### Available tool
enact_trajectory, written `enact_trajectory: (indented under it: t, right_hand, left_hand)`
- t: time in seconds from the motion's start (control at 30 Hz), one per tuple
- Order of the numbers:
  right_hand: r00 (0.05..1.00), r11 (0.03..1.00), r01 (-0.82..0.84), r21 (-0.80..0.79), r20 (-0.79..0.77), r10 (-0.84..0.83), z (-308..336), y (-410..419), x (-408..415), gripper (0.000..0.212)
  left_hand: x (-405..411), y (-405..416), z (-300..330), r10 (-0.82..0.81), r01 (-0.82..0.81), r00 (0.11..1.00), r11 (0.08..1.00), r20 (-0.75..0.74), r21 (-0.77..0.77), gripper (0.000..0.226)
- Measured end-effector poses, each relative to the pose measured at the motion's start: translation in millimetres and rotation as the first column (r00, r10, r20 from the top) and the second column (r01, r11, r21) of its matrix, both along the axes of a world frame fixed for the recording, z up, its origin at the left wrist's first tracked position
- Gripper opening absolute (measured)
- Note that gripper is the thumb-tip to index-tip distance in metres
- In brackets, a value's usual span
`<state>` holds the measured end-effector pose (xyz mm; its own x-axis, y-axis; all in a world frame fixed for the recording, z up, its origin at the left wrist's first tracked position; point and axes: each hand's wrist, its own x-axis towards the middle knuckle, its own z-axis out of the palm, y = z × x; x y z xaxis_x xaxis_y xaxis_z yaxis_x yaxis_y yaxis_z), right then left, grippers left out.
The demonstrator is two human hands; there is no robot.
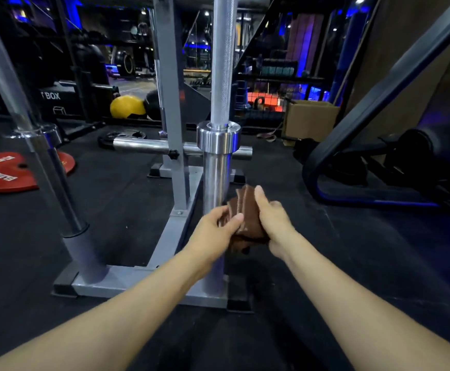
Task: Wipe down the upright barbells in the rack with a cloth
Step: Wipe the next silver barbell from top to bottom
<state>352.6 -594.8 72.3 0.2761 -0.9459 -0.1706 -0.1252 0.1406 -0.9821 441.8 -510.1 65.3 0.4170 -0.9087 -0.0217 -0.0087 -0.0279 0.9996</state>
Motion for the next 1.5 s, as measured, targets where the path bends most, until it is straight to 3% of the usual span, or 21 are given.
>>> enact_trajectory:
  t: [0.07, 0.13, 0.23, 0.33, 0.4, 0.47, 0.6, 0.77, 0.9, 1.03, 1.17, 1.27, 1.33, 1.5]
  right_hand:
    - [0.986, 0.986, -0.155, -0.067, 0.052, 0.159, 7.7, 4.9, -5.0, 0.114]
    - [0.961, 0.943, -0.276, -0.186, -0.032, 0.275, 7.4, 2.2, -13.2, 0.107]
    - [0.963, 0.905, -0.258, -0.339, -0.167, 0.212, 2.2, 2.1, -17.6, 0.078]
    - [0.999, 0.934, -0.027, -0.357, -0.033, 0.017, 3.9, -0.5, -10.4, 0.058]
    - [0.993, 0.925, 0.1, -0.366, -0.023, -0.117, 19.8, -3.1, -3.4, 0.052]
    - [0.986, 0.911, 0.094, -0.401, -0.09, -0.141, 42.2, -4.8, 8.1, 0.044]
    - [0.974, 0.846, -0.104, -0.524, -0.225, -0.02, 69.0, 12.7, 29.8, 0.059]
    - [0.908, 0.746, -0.147, -0.65, -0.387, -0.159, 53.1, 14.8, 34.6, 0.052]
    - [0.892, 0.754, -0.161, -0.637, -0.421, -0.166, 47.1, 16.9, 38.2, 0.049]
    - [0.836, 0.834, -0.272, -0.481, -0.547, -0.042, 28.8, 22.8, 30.6, 0.049]
    - [0.929, 0.802, -0.123, -0.585, -0.353, -0.115, 51.4, 20.8, 35.1, 0.045]
    - [0.927, 0.739, -0.083, -0.668, -0.324, -0.19, 57.0, 26.1, 41.5, 0.043]
    - [0.908, 0.726, -0.096, -0.681, -0.359, -0.217, 45.0, 28.1, 43.1, 0.045]
    - [0.814, 0.849, -0.238, -0.472, -0.574, -0.091, 2.0, 31.5, 40.9, 0.05]
  left_hand:
    - [0.3, -1.5, 11.2, 0.008, -0.01, 0.995, 1.0, -0.097, -0.023, 0.024]
    - [5.3, -0.7, 20.5, -0.019, 0.018, 0.97, 1.0, -0.244, -0.007, 0.026]
    - [8.2, 4.0, 25.4, -0.129, 0.145, 0.931, 0.989, -0.341, 0.023, 0.032]
    - [11.7, 3.3, 28.8, -0.088, 0.093, 0.989, 0.995, -0.118, 0.034, 0.027]
    - [24.7, -0.7, 31.8, 0.122, -0.115, 0.987, 0.991, 0.109, -0.075, 0.019]
    - [38.6, 0.6, 33.3, 0.291, -0.256, 0.934, 0.949, 0.207, -0.182, 0.014]
    - [53.1, 1.8, 25.6, 0.309, -0.253, 0.91, 0.942, 0.275, -0.223, 0.025]
    - [57.0, -7.2, 16.8, 0.227, -0.164, 0.948, 0.95, 0.224, -0.267, 0.032]
    - [59.3, -4.1, 13.4, 0.192, -0.138, 0.957, 0.962, 0.219, -0.237, 0.033]
    - [56.3, 4.4, 14.5, 0.14, -0.098, 0.97, 0.973, 0.197, -0.21, 0.036]
    - [59.1, 3.8, 12.7, 0.161, -0.121, 0.968, 0.972, 0.194, -0.203, 0.034]
    - [63.1, 2.9, 5.2, 0.145, -0.112, 0.97, 0.979, 0.195, -0.169, 0.03]
    - [66.0, 0.4, -2.2, 0.133, -0.105, 0.972, 0.983, 0.195, -0.151, 0.031]
    - [64.2, 0.5, -11.5, 0.11, -0.089, 0.974, 0.989, 0.197, -0.114, 0.033]
